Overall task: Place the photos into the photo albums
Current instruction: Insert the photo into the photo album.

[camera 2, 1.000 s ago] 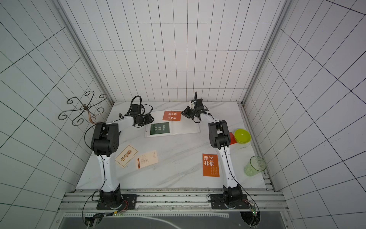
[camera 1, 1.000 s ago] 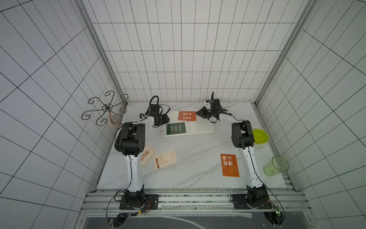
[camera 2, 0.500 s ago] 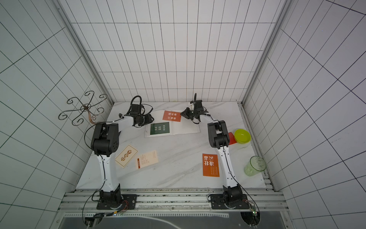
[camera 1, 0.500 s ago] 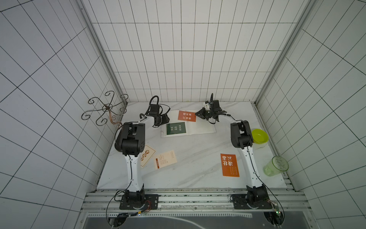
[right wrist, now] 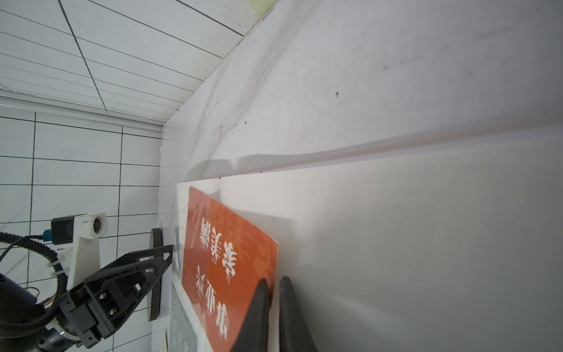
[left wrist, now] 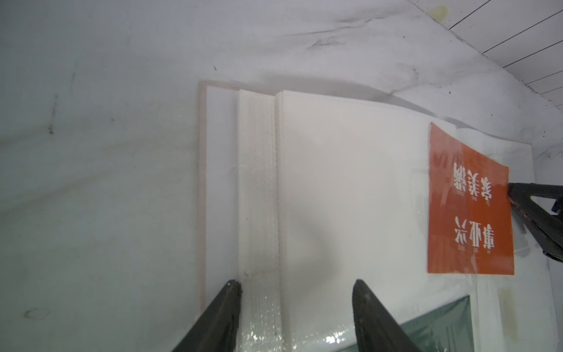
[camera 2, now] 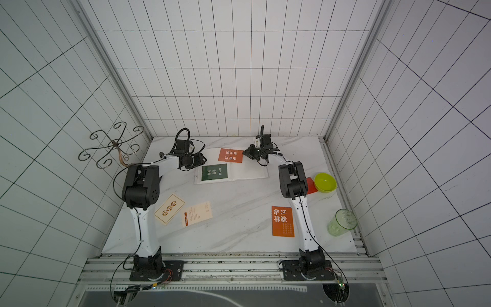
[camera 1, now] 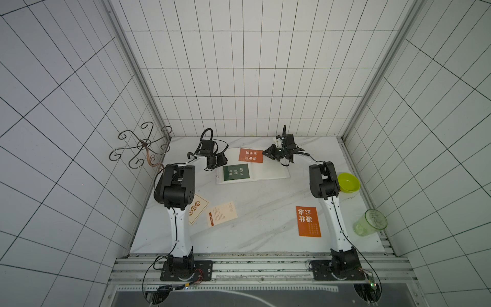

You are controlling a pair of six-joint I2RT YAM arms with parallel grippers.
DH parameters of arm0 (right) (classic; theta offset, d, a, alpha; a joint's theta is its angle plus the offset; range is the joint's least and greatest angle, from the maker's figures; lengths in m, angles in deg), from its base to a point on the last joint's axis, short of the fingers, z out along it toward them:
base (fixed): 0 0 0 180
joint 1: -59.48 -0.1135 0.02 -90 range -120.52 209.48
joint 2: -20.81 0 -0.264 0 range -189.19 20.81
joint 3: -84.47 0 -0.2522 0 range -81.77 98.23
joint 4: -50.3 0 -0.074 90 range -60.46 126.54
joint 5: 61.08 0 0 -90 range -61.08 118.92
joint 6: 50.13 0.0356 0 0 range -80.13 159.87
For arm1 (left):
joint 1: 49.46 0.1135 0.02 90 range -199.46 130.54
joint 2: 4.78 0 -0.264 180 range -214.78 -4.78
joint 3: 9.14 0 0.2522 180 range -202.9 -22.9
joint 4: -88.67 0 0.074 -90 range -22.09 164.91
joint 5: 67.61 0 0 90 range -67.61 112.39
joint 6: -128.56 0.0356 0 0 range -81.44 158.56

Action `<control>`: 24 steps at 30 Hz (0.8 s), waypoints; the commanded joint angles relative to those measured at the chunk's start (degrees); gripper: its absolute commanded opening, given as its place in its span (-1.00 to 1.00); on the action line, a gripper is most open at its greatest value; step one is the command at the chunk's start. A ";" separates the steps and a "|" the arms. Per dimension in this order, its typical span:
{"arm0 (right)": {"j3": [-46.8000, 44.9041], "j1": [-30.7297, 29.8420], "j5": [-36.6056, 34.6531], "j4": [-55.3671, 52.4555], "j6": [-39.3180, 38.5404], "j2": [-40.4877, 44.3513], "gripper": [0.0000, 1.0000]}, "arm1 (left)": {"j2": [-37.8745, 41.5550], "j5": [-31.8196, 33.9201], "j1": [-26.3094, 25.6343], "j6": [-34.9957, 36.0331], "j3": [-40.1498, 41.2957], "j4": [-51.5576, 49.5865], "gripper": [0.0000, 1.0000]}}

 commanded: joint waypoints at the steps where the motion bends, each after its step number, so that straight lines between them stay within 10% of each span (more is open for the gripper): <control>1: 0.93 -0.40 1.30 -0.01 -0.59 0.35 -0.87 | -3.12 -2.17 -0.76 -0.38 -0.05 -1.63 0.17; 24: 10.20 -3.58 5.87 8.25 4.05 -6.21 -0.89 | -3.64 -2.35 -1.14 -0.87 0.31 -1.44 0.16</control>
